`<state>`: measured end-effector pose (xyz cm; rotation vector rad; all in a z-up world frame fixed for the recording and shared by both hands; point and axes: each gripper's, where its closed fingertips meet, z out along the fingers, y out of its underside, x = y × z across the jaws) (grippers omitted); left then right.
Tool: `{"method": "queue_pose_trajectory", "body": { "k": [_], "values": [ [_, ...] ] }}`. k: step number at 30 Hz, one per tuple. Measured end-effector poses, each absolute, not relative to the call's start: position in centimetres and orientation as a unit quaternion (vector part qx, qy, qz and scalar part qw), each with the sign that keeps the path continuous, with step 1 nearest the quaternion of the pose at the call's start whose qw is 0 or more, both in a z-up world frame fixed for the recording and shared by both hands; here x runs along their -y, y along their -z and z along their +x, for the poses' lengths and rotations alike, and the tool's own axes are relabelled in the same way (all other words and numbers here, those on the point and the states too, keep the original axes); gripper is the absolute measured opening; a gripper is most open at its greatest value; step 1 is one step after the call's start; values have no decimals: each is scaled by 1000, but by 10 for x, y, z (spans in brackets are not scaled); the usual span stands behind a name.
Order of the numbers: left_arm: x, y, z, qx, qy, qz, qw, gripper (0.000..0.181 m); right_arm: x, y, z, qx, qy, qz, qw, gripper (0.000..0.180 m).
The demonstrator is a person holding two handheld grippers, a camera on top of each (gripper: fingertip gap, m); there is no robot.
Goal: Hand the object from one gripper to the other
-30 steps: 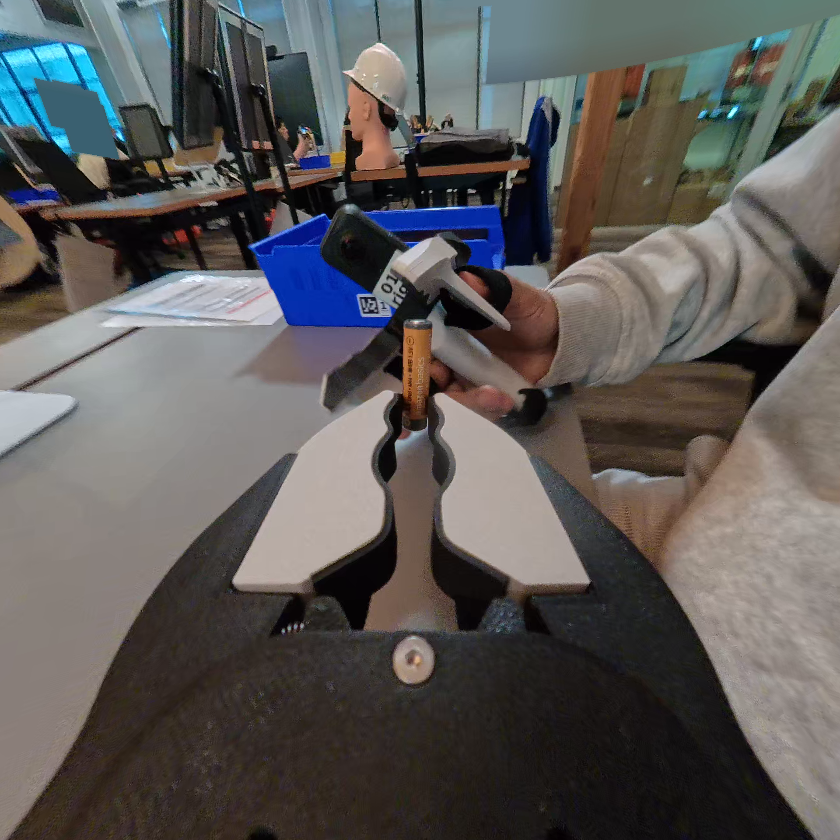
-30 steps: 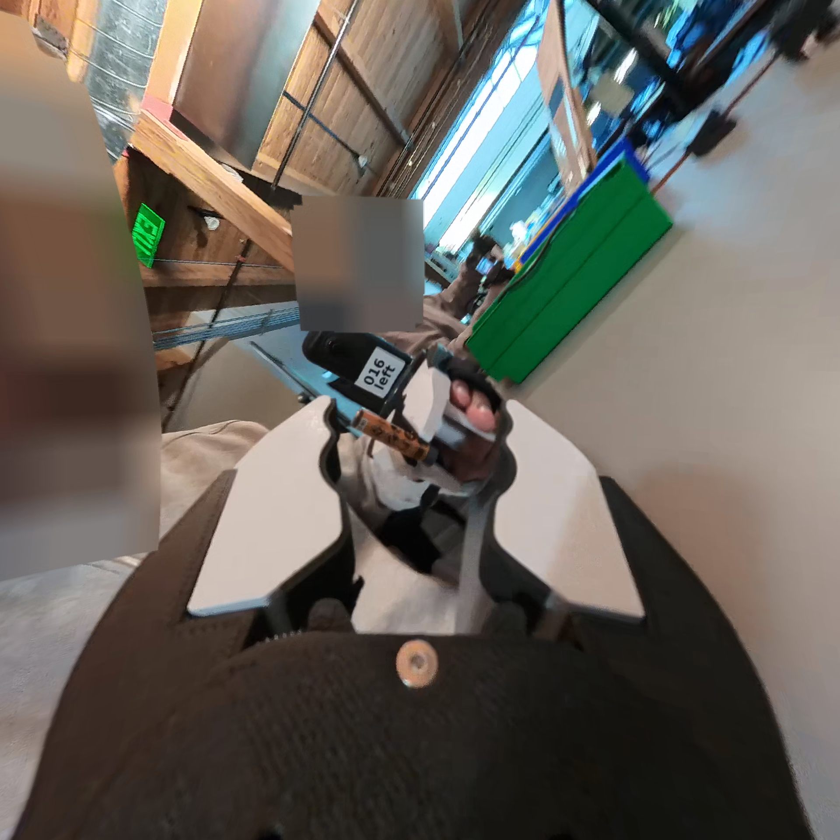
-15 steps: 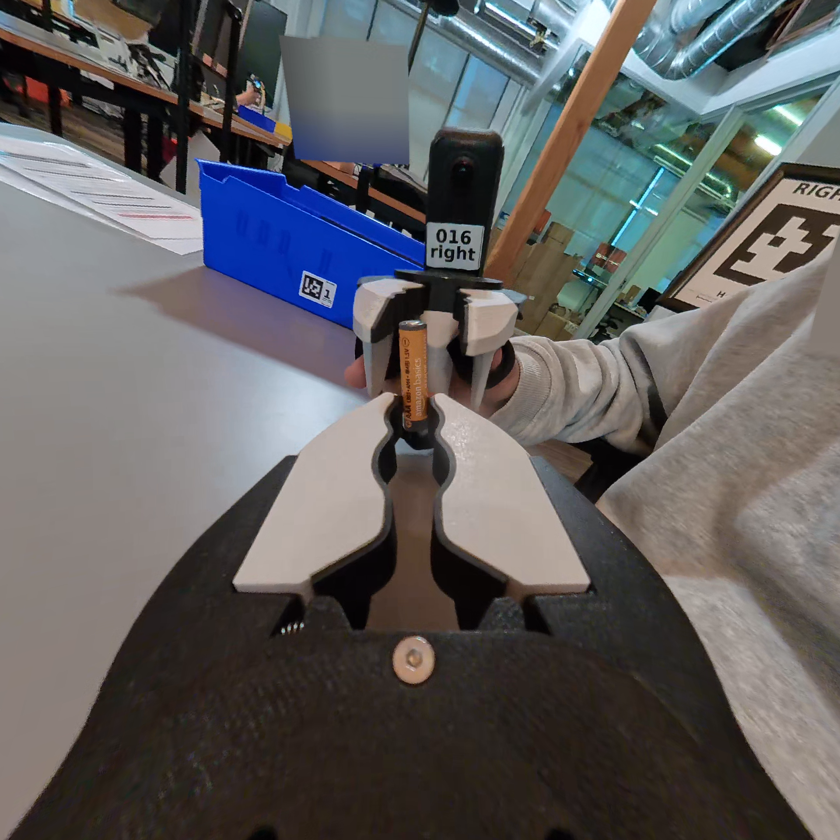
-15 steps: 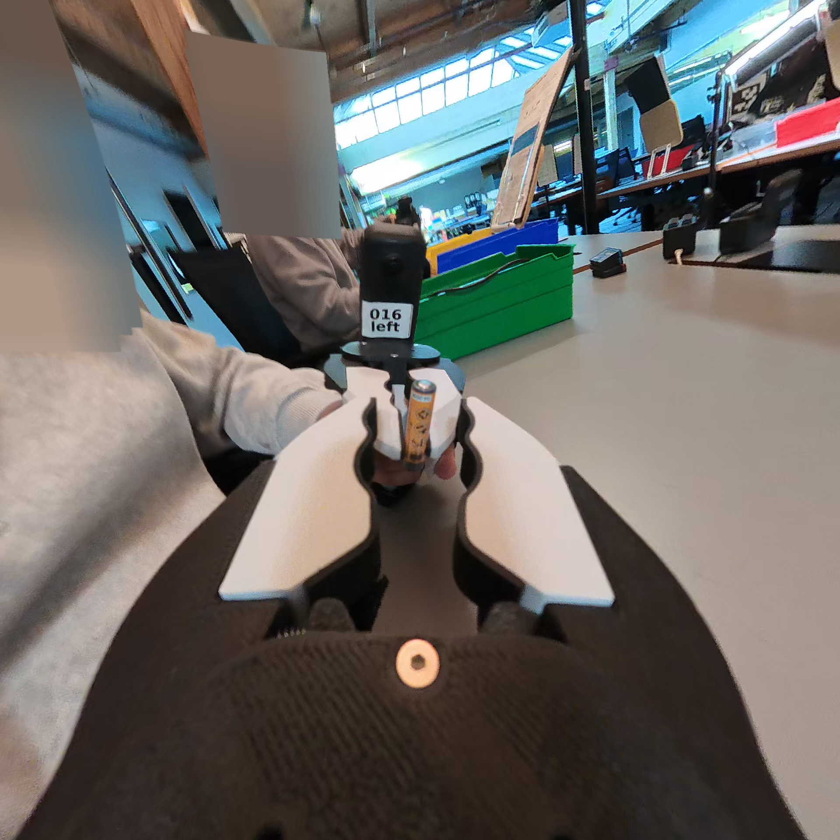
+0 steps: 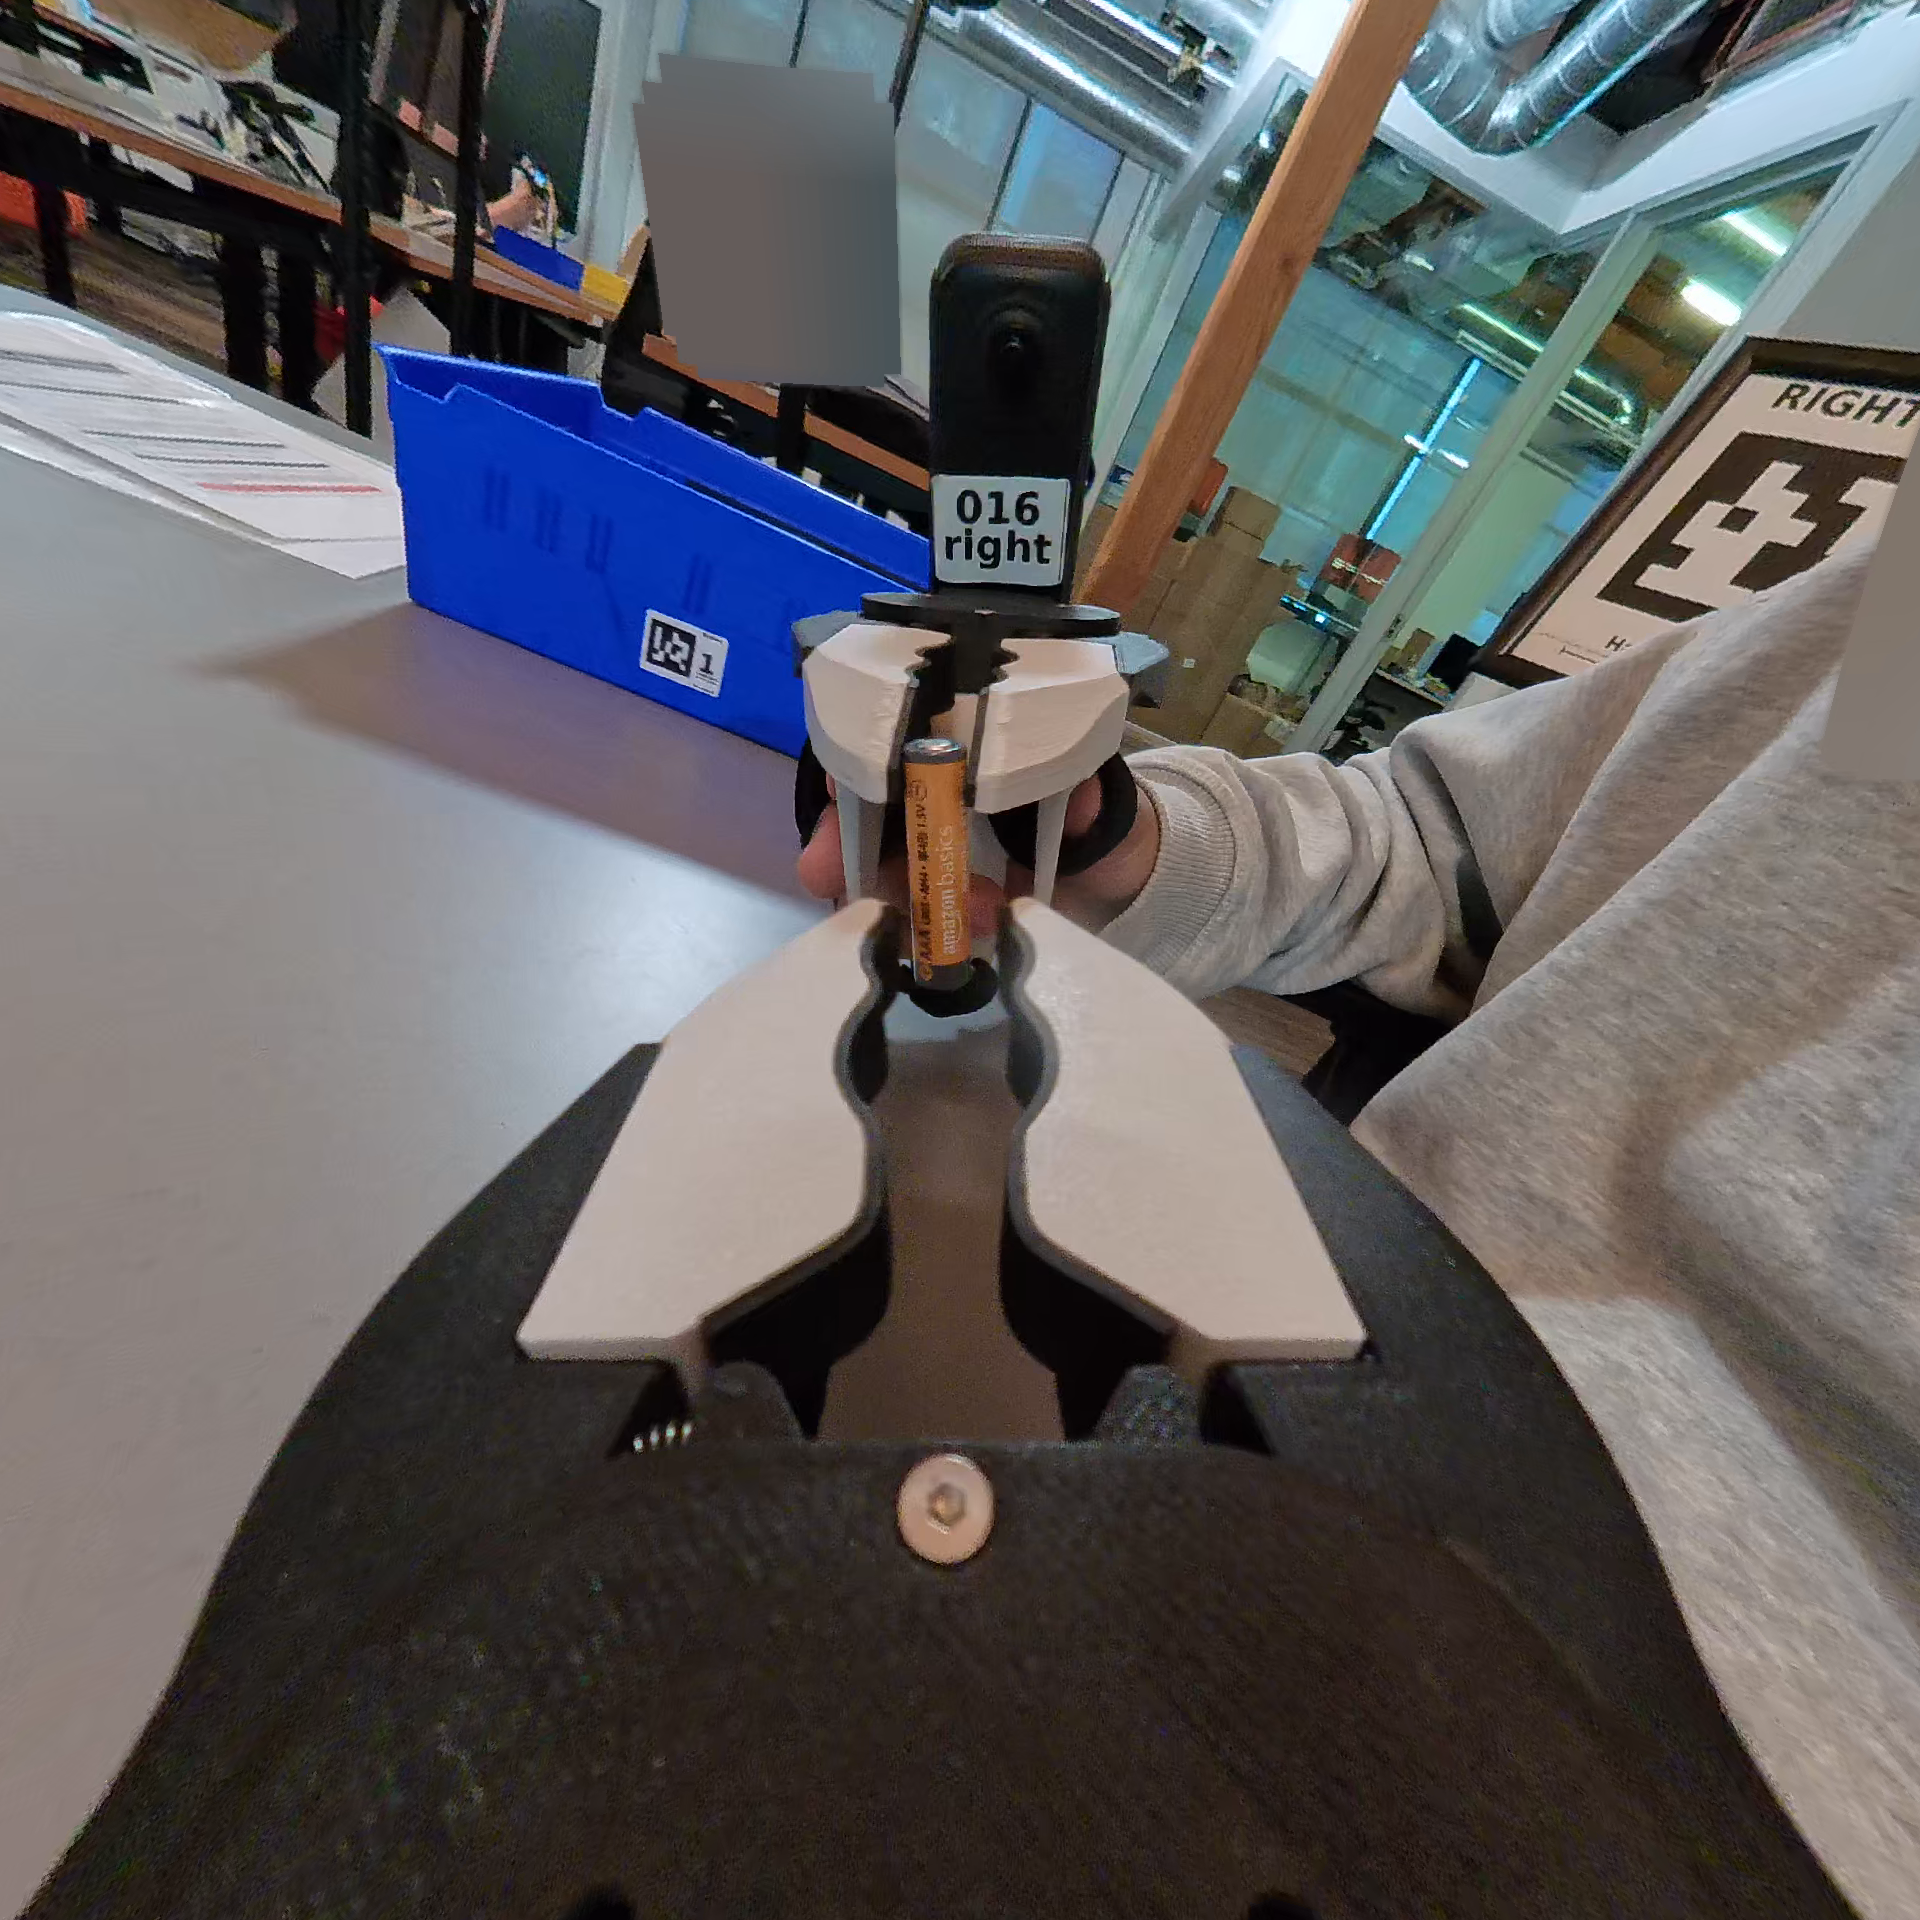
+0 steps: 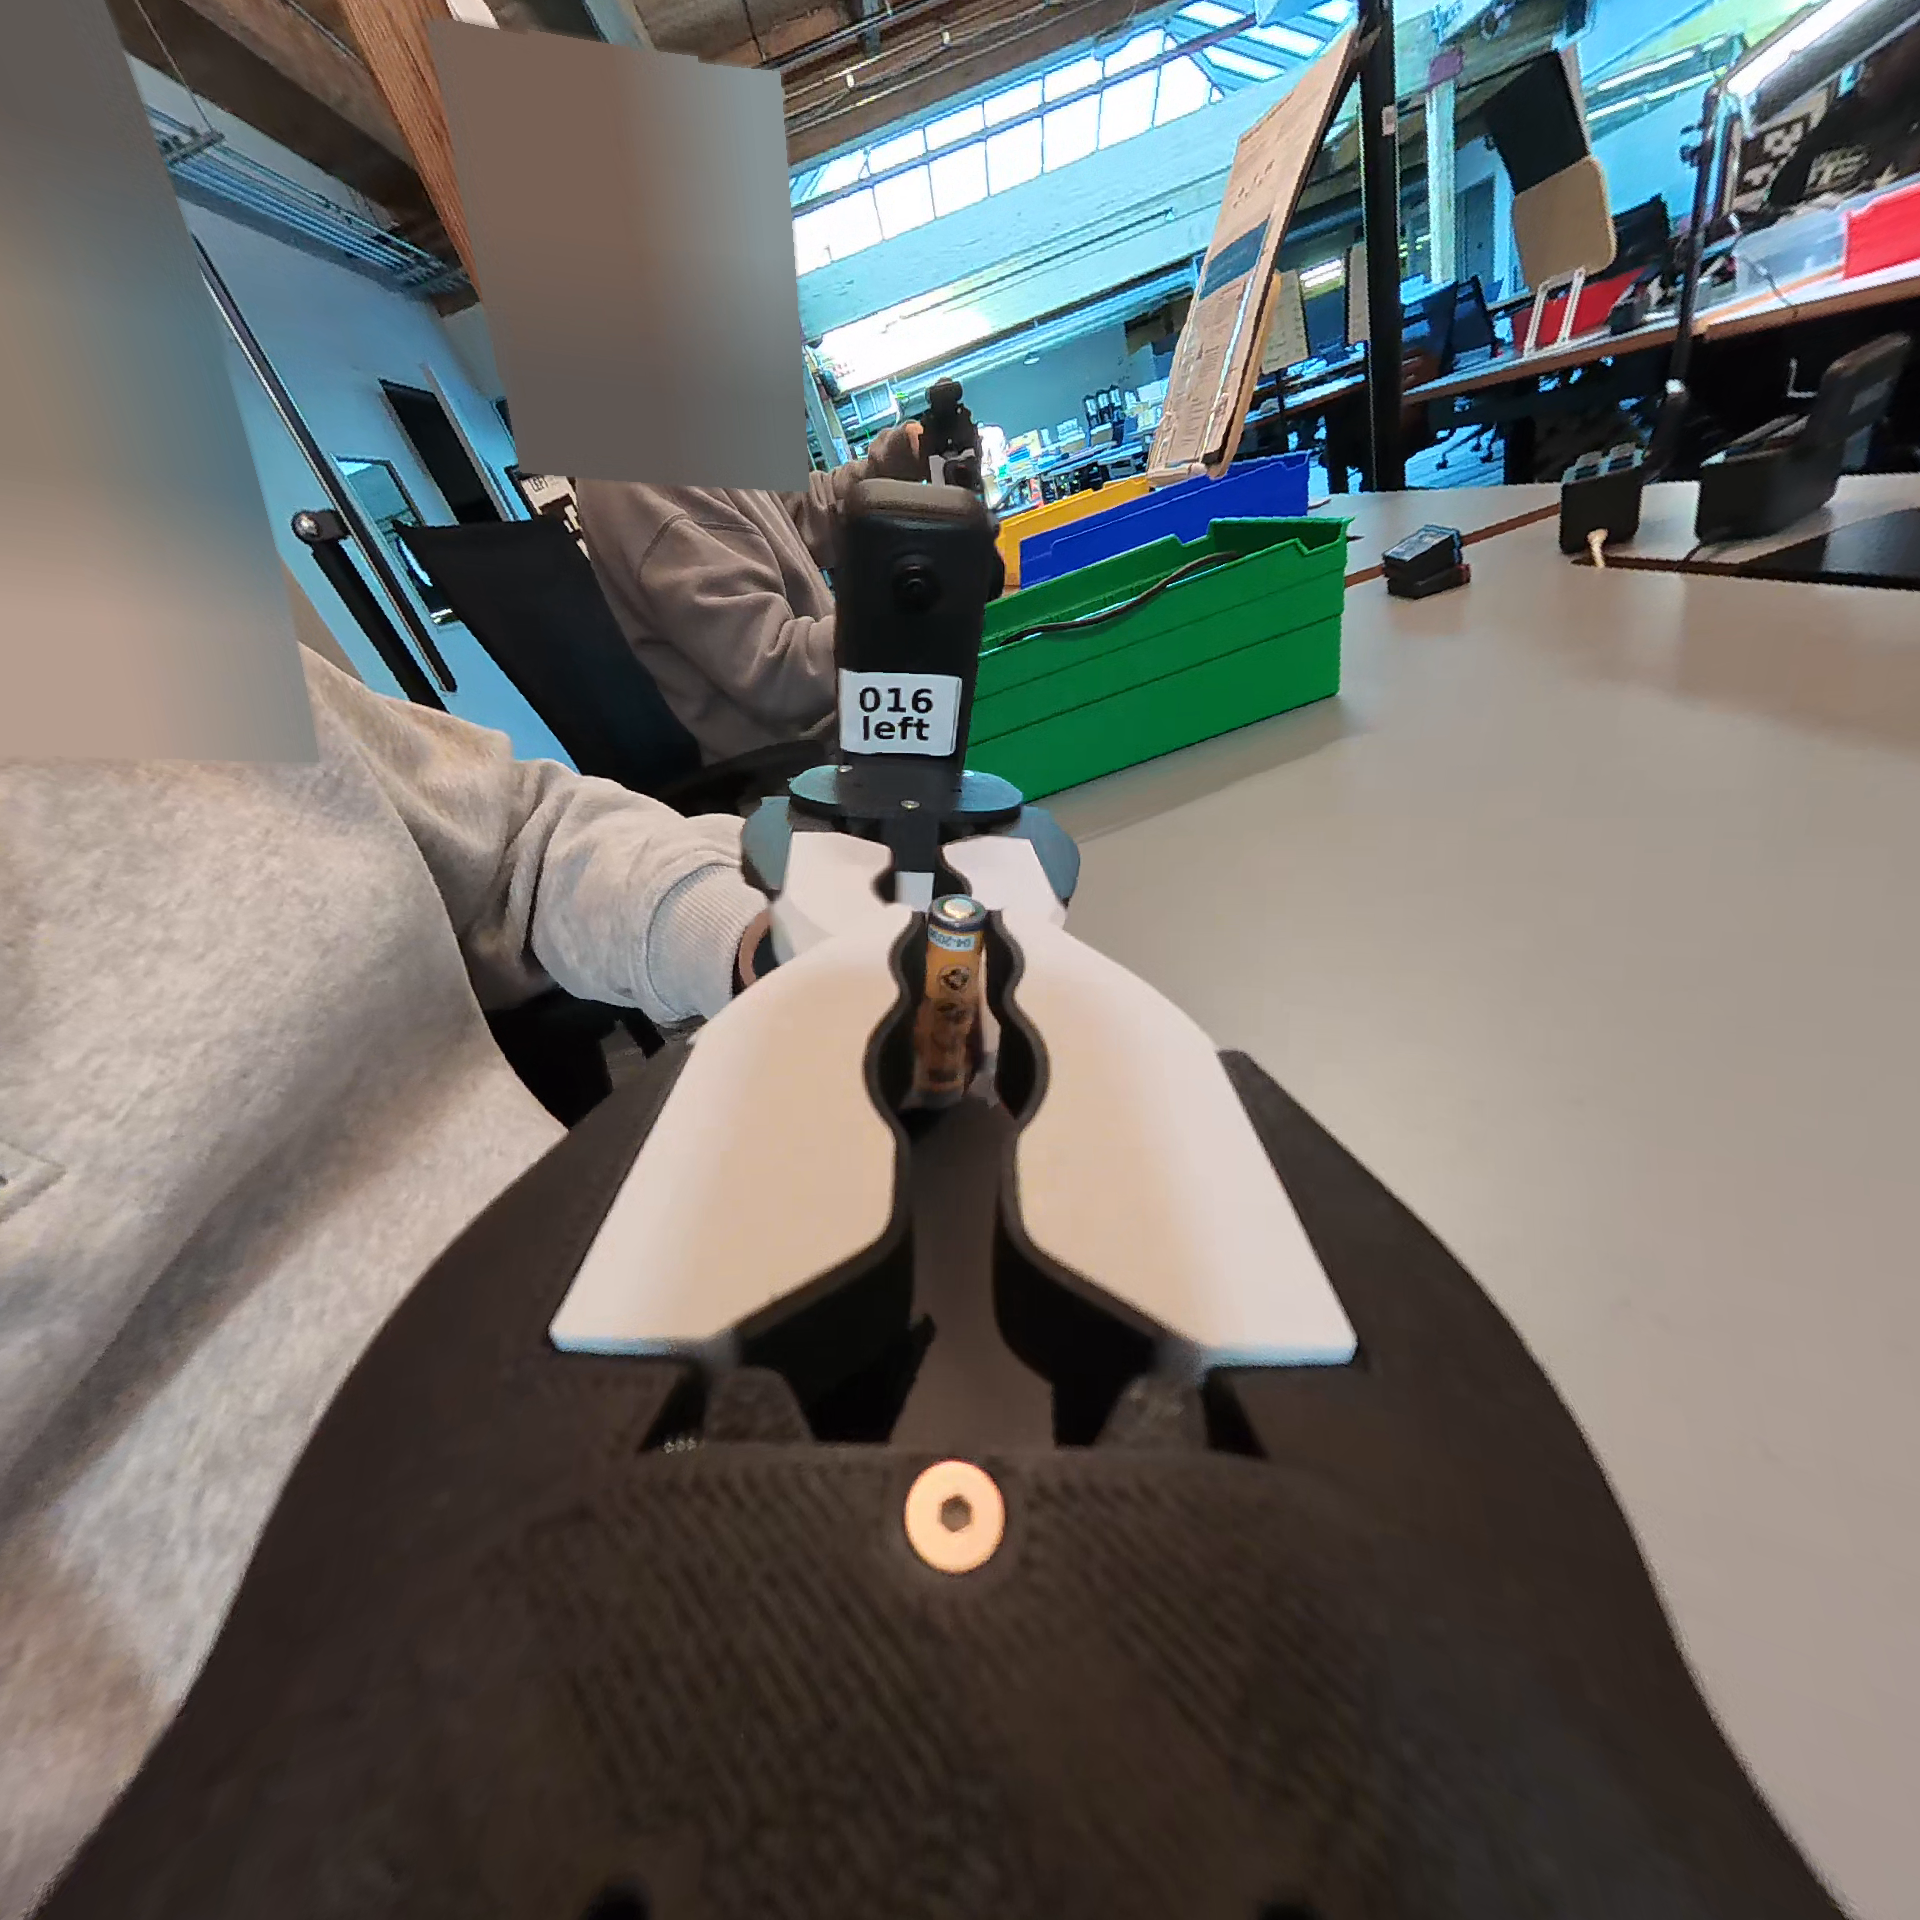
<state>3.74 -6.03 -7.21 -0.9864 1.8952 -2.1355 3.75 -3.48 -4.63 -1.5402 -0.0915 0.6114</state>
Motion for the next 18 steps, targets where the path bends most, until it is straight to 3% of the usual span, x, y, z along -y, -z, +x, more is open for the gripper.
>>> {"method": "queue_pose_trajectory", "body": {
  "k": [3,14,18],
  "values": [
    [60,71,40,-627,703,-326,78,35,36,45,41,29,-282,-683,673,11],
    [49,70,47,-597,715,-357,61,43,34,45,46,12,-281,-687,670,11],
    [51,67,43,-569,736,-366,-18,44,36,44,53,25,-257,-682,684,11]
  ]
}}
